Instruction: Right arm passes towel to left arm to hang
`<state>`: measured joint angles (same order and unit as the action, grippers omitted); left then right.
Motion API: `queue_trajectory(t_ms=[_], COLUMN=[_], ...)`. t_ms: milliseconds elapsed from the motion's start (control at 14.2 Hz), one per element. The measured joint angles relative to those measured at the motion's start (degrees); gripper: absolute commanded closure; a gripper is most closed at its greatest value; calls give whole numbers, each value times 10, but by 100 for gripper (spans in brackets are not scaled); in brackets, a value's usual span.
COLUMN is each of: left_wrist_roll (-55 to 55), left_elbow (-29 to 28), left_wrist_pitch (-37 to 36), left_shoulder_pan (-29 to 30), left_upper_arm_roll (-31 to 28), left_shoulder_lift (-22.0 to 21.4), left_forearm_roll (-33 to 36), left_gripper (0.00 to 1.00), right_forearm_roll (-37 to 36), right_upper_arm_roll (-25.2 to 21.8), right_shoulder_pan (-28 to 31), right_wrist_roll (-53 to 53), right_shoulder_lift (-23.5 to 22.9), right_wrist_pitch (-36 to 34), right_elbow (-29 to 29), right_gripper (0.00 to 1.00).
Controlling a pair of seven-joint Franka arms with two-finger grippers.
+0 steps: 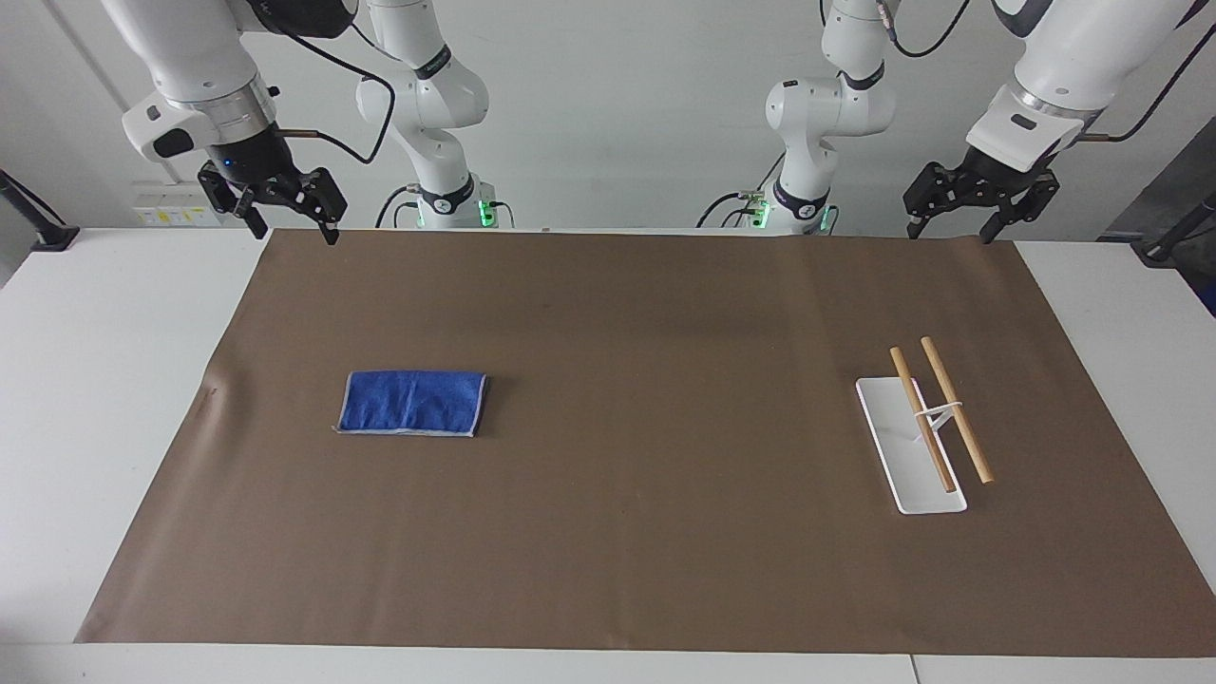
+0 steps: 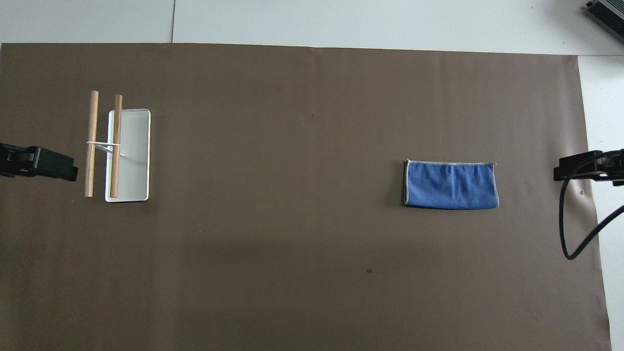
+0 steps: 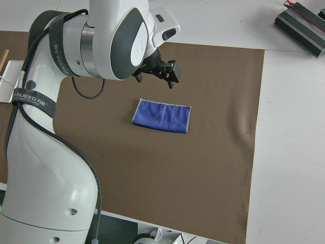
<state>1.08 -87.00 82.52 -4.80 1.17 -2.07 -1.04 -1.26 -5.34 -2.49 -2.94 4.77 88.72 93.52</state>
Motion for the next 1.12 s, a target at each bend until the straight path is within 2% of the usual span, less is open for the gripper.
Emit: queue_trajectory(t_ms=[421, 632, 843, 1124], left_wrist_roll=[0, 0, 0, 0], left_elbow=[0, 0, 0, 0], left_wrist_pitch=[0, 0, 0, 0], left_shoulder_pan=[0, 0, 0, 0], left_upper_arm_roll=[0, 0, 0, 0], left_shoulder_lift=[0, 0, 0, 0], left_forearm_roll=[0, 0, 0, 0], left_gripper=[0, 0, 0, 0], right_forearm_roll=[0, 2, 2, 2], right_upper_arm_roll=[0, 1, 2, 2], right_shoulder_pan=[0, -9, -27, -36], right_wrist_roll=[0, -1, -19, -21], right_shoulder_lift=[0, 0, 2, -2], right_wrist_pitch=[4, 33, 87, 202], right_elbow=[3, 25, 71, 160], right_gripper=[0, 0, 0, 0])
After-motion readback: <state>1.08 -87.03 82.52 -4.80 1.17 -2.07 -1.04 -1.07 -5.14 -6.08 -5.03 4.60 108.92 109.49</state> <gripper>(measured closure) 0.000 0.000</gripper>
